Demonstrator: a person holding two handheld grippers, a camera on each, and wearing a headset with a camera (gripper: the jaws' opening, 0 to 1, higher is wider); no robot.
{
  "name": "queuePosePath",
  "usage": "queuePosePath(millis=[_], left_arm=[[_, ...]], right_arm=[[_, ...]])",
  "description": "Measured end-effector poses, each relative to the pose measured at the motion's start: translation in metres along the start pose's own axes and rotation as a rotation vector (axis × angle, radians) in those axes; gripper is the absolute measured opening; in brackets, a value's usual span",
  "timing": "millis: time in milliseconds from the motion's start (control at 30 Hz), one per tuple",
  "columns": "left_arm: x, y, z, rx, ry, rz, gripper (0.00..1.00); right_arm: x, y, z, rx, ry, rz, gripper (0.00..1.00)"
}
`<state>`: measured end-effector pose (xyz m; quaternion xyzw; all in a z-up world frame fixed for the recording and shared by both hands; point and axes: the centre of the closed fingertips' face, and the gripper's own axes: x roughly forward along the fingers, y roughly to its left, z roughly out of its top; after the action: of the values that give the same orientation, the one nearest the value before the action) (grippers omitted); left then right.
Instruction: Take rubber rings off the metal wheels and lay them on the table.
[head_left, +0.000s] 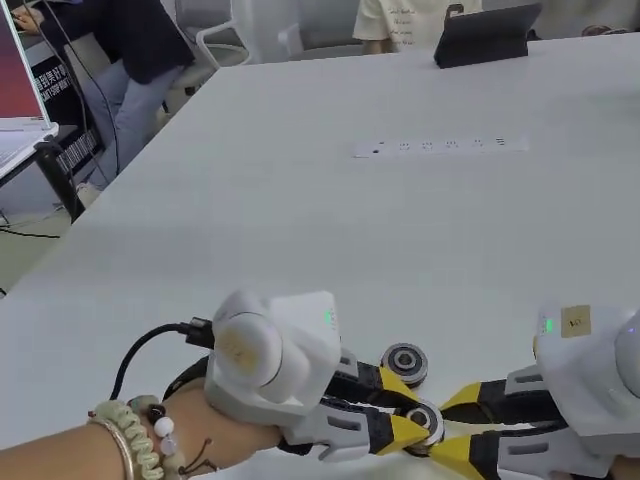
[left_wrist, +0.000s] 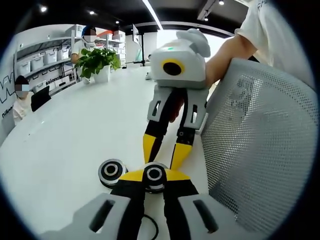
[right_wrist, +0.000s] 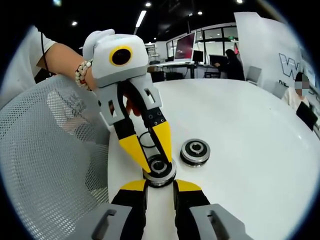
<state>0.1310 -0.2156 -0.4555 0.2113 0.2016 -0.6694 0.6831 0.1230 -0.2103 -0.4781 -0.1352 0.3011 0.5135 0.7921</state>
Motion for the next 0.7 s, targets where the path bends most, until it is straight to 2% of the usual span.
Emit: queuePosePath(millis=[167, 233, 267, 433, 700], left_arm=[[0.0003, 0.0006, 0.0, 0.002, -0.003, 0.001, 0.08], [0.0001, 0.002, -0.0004, 0.002, -0.002, 0.001, 0.08], [-0.0004, 0.0029, -0.0008, -0.001, -0.003, 0.001, 0.08], [-0.0004, 0.0026, -0.001, 0.002, -0.003, 0.003, 0.08], [-0.0003, 0.0028, -0.0019, 0.002, 0.004, 0.009, 0.08]], right_arm=[[-0.0018, 0.0008, -0.0009, -0.026, 0.01, -0.003, 0.14], [-0.0028, 0.0002, -0.0019, -0.042, 0.018, -0.007, 0.07], [-0.0036, -0.0015, -0.0043, -0.056, 0.033, -0.017, 0.01], [-0.0028, -0.001, -0.0028, -0.053, 0.027, -0.019, 0.0], [-0.0057, -0.0057, -0.0015, 0.063, 0.011, -0.029, 0.0]])
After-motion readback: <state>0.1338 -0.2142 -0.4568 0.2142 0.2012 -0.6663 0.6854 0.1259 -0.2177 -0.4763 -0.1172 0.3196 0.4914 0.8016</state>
